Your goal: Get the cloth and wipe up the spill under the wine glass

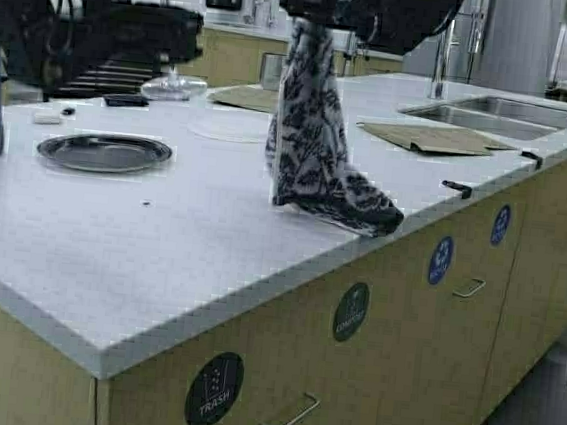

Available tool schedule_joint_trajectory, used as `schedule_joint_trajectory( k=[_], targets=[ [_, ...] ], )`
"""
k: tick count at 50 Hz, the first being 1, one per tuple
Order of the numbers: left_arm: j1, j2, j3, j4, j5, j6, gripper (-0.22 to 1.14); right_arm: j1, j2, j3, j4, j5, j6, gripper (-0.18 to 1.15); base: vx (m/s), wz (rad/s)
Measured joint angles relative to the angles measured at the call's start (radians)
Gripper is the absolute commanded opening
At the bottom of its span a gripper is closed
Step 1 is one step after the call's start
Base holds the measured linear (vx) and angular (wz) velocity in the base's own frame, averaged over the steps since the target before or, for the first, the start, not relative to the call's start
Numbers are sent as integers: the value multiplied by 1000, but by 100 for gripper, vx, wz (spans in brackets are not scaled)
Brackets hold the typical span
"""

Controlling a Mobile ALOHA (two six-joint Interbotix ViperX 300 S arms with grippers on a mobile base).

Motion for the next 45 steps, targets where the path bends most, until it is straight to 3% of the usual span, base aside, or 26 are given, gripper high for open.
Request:
schedule_joint_trajectory(
  k=[21,45],
  targets=[
    [0,-305,-49,-2,318,-28,11,123,178,-28,-25,12,0,5,0,0],
    [0,-436,-115,-2,482,-29,11,396,310,-103,-37,117,2,5,0,0]
  ],
)
